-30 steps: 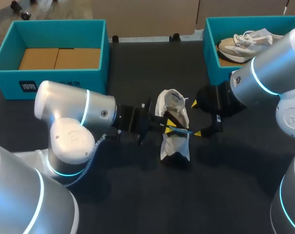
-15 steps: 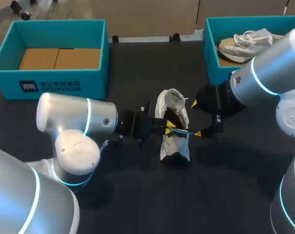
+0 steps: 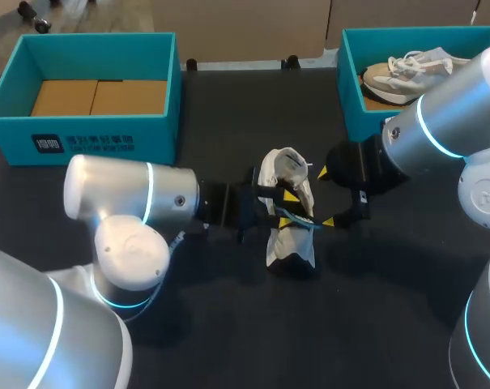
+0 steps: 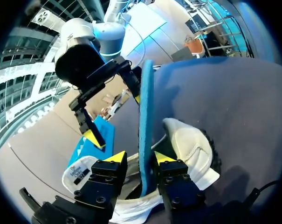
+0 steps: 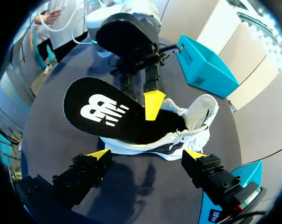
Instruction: Take the shoe out of the shoebox, open the shoe tongue, remove and reinsert the insole, then place the shoe into the shoebox
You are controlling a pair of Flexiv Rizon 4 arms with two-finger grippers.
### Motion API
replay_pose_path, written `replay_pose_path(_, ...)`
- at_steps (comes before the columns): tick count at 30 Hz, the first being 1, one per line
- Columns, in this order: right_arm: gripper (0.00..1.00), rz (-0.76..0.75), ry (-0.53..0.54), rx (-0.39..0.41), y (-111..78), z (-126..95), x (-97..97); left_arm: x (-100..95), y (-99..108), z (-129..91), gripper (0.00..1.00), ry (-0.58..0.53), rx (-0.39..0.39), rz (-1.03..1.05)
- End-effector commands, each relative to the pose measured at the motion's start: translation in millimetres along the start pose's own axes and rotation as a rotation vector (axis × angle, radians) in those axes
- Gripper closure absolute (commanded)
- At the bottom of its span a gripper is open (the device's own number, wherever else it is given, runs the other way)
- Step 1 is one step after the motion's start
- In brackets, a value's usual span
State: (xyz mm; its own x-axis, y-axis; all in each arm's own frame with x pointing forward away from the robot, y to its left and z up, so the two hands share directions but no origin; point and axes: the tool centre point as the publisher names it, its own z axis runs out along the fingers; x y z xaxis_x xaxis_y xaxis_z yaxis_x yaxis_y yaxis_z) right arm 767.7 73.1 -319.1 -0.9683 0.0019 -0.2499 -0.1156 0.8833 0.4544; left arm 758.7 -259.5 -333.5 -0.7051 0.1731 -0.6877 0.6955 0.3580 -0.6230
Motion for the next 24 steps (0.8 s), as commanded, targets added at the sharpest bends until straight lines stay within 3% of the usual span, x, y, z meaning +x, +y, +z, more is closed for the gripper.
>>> replay_pose_path(1, 0.00, 0.000, -0.003, 0.004, 0.6, 0.9, 1.0, -0.9, -8.4, -9.8, 0.64, 0.015, -0.008, 0.004)
replay_pose_path(5, 0.00, 0.000, -0.003, 0.004, 0.6, 0.9, 1.0, 2.7, -13.4, -10.0, 0.69, 0.046, -0.009, 0.003)
replay_pose_path(6, 0.00, 0.000, -0.003, 0.004, 0.6, 0.9, 1.0, 4.5, -13.4, -9.2, 0.96, 0.060, -0.008, -0.005)
replay_pose_path(7, 0.00, 0.000, -0.003, 0.004, 0.6, 0.9, 1.0, 5.8, -12.9, -8.5, 1.00, 0.065, -0.007, -0.007)
replay_pose_path(24, 0.00, 0.000, -0.003, 0.004, 0.6, 0.9, 1.0, 4.6, 10.5, 1.1, 1.00, -0.002, -0.039, 0.068)
